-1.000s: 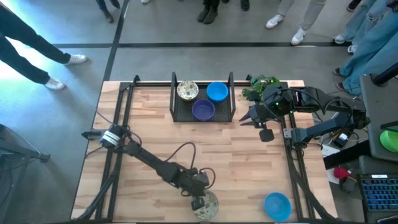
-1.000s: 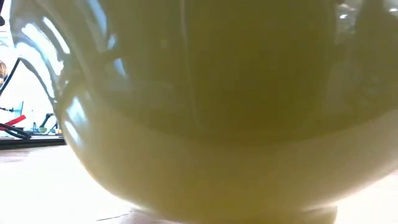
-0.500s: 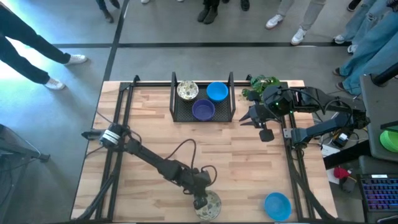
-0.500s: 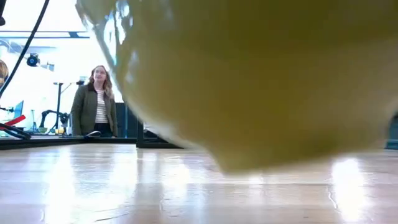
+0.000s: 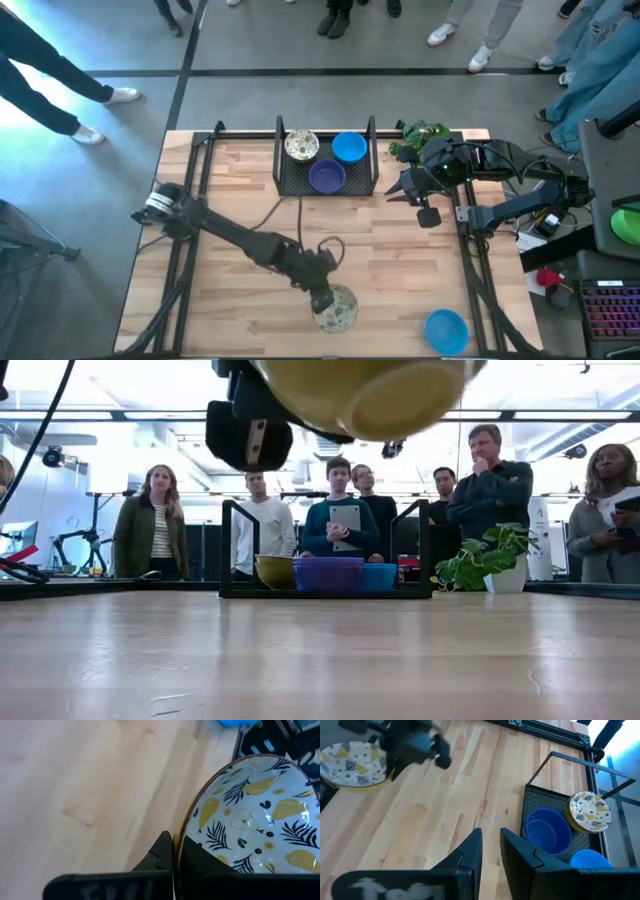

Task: Pick & Place Mini bowls
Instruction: Stack the white bowl on top of the white bowls on the shelf

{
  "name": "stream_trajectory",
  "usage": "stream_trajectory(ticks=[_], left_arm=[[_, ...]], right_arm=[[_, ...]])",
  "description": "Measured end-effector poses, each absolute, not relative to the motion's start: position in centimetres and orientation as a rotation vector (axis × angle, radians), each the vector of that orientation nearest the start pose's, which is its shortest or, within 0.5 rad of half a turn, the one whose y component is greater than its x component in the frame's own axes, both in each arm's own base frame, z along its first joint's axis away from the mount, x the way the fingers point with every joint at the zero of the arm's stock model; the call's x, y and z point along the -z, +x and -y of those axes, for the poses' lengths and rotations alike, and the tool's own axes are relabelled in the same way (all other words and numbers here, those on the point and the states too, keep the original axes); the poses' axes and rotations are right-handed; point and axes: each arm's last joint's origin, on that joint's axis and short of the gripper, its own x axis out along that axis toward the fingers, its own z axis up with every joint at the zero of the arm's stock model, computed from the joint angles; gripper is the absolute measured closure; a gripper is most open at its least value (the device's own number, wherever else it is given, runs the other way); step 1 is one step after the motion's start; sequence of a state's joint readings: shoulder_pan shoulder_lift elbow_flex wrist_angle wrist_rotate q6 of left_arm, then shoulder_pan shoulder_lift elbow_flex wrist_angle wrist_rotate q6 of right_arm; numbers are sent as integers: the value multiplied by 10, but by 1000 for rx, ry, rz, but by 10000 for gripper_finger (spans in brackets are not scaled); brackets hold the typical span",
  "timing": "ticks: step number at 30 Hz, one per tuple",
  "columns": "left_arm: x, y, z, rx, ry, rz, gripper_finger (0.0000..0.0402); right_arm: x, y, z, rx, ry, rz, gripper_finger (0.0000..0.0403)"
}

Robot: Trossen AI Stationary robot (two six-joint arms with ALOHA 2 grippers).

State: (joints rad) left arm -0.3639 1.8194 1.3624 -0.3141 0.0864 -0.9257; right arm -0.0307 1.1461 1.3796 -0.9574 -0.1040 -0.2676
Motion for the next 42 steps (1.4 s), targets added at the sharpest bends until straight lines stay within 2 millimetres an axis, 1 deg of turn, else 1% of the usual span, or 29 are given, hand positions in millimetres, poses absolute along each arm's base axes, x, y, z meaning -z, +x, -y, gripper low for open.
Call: stream_trajectory(ticks=[8, 14, 19, 24, 28, 31, 35, 38, 42], left_arm=[[-275, 350, 97, -80, -765, -934, 397], [-303, 333, 59, -113, -728, -881, 397], [-313, 321, 21, -208, -740, -880, 397], [-329, 314, -14, -210, -708, -858, 397], [-346, 309, -41, -190, -646, -841, 397], [-360, 304, -61, -205, -589, -806, 397], [-375, 293, -89, -242, -516, -778, 397], [-381, 286, -108, -271, -461, -756, 397], [-384, 276, -130, -303, -386, -747, 397]], right_arm=[[-395, 208, 3, -167, -209, -709, 337], [-395, 208, 3, -166, -209, -704, 337], [-396, 209, 3, -162, -202, -695, 337], [-398, 211, 4, -142, -157, -669, 337], [-400, 212, 4, -131, -134, -646, 337], [-402, 213, 4, -124, -121, -627, 337], [-403, 214, 4, -118, -110, -610, 337], [-405, 215, 4, -116, -111, -591, 337], [-407, 217, 4, -113, -112, -560, 337]])
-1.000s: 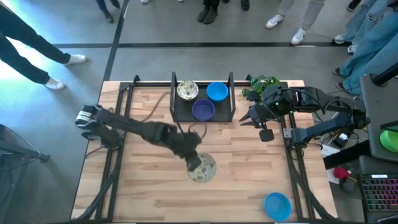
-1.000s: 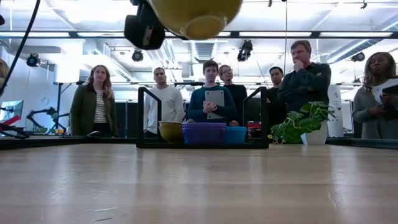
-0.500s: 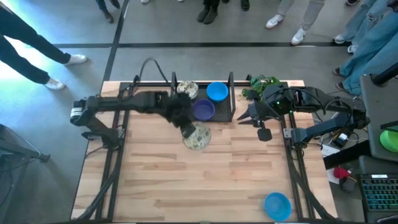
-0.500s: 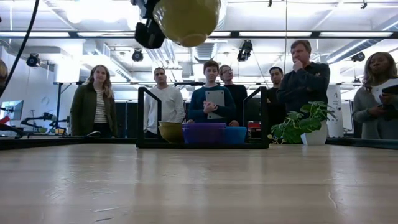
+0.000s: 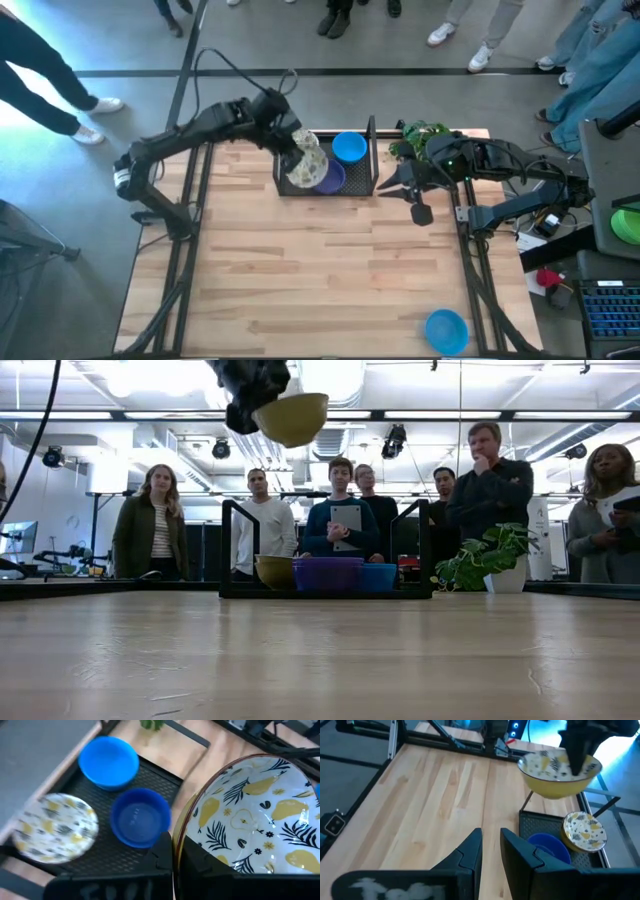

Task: Pick & Place Mini bowls
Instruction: Stack the white bowl on top of the white bowls on the shelf

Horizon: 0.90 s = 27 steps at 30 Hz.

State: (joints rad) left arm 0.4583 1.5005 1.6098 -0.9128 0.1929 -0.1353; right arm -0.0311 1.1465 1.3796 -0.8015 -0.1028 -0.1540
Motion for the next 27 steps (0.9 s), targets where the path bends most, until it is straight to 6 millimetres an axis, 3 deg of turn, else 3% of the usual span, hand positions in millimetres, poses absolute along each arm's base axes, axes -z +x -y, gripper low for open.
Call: stream_trajectory(ticks=[10, 14, 21, 27], left_arm=[[-380, 263, -171, -376, -170, -775, 397], [-373, 270, -189, -378, -121, -813, 397], [-378, 279, -221, -369, -23, -870, 397], [-370, 297, -239, -360, 7, -907, 397]], right_arm=[[-411, 219, 4, -100, -81, -520, 337], [-412, 220, 4, -83, -61, -504, 337], [-412, 220, 7, 12, -41, -508, 337], [-412, 220, 7, 22, -43, -508, 337]])
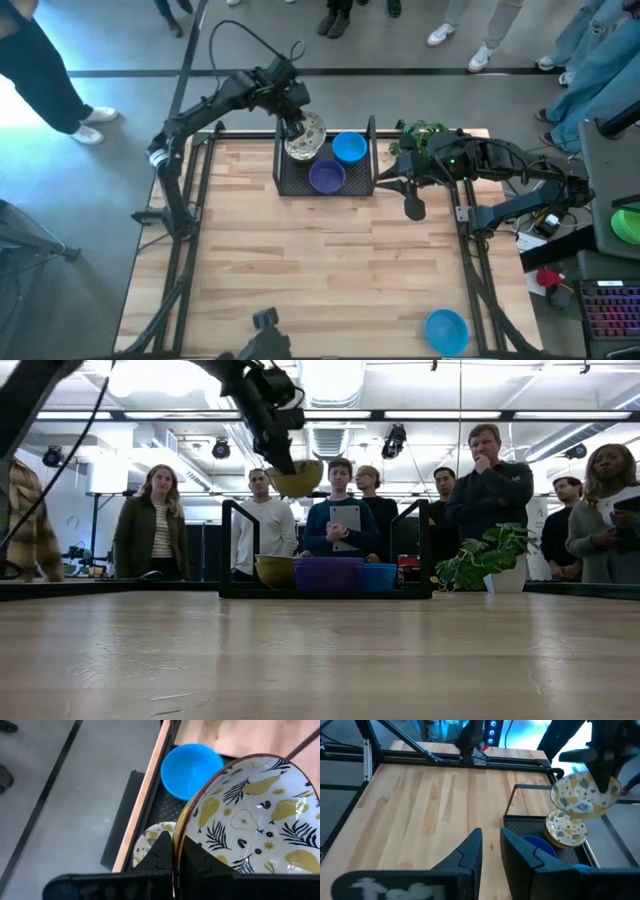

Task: Pick & Place Mini bowls
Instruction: Stack the white bowl on top of the white bowls on the shelf

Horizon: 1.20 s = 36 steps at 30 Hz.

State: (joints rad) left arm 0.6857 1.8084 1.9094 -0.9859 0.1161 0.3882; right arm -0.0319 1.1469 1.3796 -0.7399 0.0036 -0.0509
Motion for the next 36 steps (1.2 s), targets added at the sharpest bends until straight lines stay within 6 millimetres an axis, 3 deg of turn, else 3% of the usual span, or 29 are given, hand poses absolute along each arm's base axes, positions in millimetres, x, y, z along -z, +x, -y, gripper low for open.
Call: stream_trajectory(ticks=[13, 29, 36], left_arm=[[-316, 323, -270, -404, 45, -1071, 397], [-287, 324, -289, -442, 32, -1138, 397], [-287, 322, -292, -456, 24, -1135, 397]], right_arm=[[-414, 221, 7, 21, -44, -490, 337], [-414, 221, 7, 22, -44, -489, 337], [-414, 221, 8, 49, -51, -490, 337]])
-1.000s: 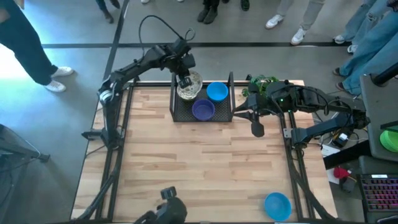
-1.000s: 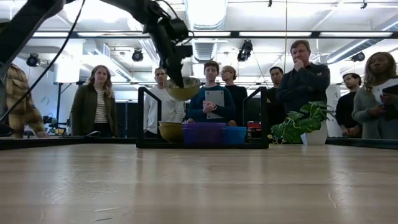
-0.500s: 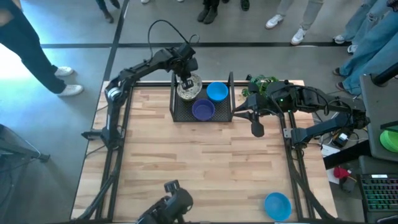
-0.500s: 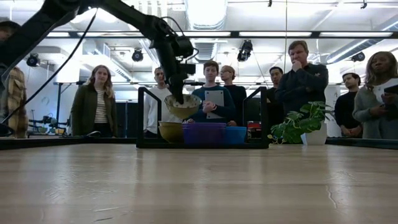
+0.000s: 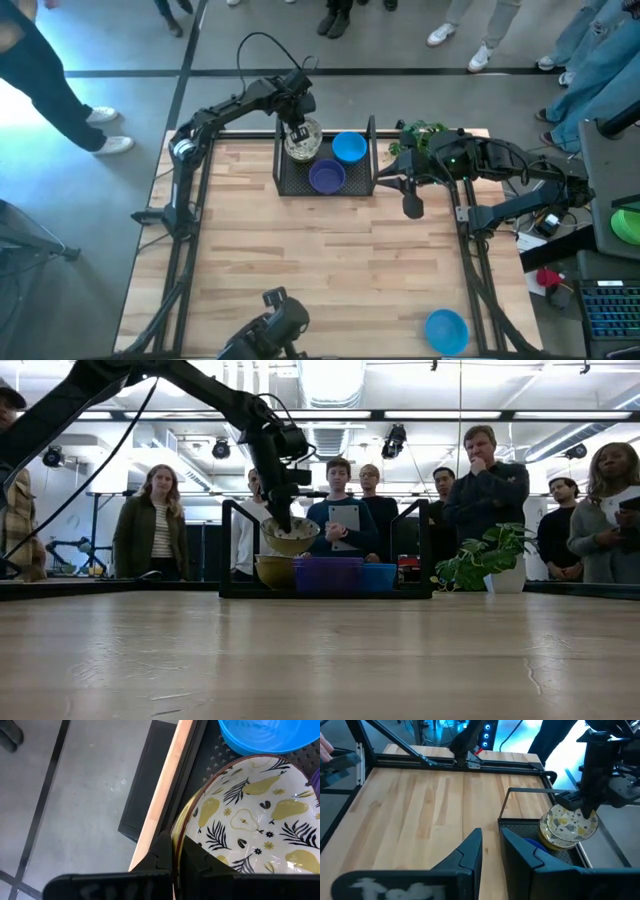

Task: Pick & Place Mini bowls
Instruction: Stack the white bowl on top of the white bowls on the shelf

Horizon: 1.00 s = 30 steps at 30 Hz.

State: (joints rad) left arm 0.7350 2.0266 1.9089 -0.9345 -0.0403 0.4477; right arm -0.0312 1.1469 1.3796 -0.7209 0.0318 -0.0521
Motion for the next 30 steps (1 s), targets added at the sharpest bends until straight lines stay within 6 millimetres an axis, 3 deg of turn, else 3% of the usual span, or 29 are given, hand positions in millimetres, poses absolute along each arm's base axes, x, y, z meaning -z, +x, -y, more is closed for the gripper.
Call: stream_trajectory(ticks=[13, 24, 30], left_arm=[[-266, 321, -291, -444, 22, -1164, 397], [-264, 322, -292, -451, 20, -1155, 397], [-246, 319, -290, -441, -2, -1186, 397]], right_arm=[[-414, 221, 8, 49, -52, -489, 337], [-414, 221, 8, 50, -51, -489, 337], [-414, 221, 8, 49, -51, -489, 337]])
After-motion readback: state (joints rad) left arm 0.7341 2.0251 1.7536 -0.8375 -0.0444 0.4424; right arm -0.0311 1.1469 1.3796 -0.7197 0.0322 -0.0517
